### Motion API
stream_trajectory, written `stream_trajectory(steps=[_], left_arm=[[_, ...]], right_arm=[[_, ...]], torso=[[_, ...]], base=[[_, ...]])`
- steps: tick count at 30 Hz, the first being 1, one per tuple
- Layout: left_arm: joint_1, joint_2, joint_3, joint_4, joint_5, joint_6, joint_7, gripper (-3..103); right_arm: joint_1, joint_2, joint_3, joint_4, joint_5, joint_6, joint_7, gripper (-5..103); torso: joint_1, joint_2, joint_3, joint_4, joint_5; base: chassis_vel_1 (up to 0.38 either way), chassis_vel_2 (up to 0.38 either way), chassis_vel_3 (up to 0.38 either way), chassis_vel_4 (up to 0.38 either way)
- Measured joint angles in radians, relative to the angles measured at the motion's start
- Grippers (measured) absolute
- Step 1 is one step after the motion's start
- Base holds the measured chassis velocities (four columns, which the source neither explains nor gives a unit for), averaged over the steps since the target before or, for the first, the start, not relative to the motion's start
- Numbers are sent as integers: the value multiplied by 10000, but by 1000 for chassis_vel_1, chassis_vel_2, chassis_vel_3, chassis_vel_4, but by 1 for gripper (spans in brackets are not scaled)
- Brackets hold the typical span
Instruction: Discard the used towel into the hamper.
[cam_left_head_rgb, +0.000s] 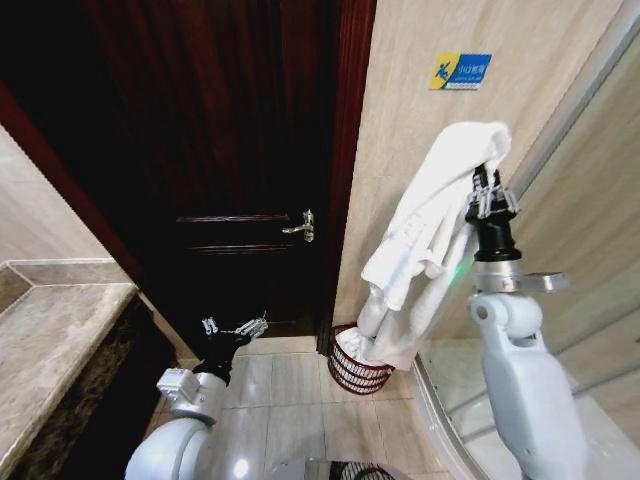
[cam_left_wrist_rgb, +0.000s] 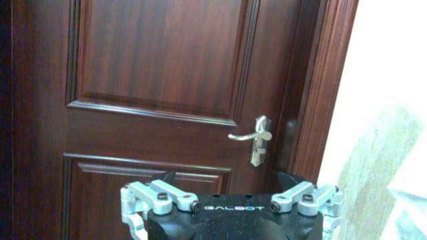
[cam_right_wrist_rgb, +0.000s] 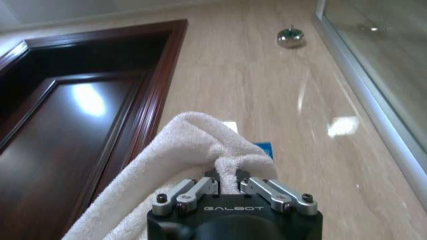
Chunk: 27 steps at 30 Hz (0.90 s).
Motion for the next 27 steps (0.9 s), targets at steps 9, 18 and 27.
stream_trajectory(steps=[9,18,27], left_arm=[[0,2,0,0,0,0,0,100],[0,-1,0,0,0,0,0,100],[0,0,0,0,0,0,0,100]], right_arm=[[-139,111,-185,-335,-262,491,-238,13],[1919,-250,-947,-1069,134,926,-211,13],[2398,1,-1445,-1172,308,1239,-480,13]], torso=[[-1,0,0,-3,1],[0,0,1,2,-2],[0,0,0,0,-1]], base=[[0,0,0,0],[0,0,0,0],[0,0,0,0]])
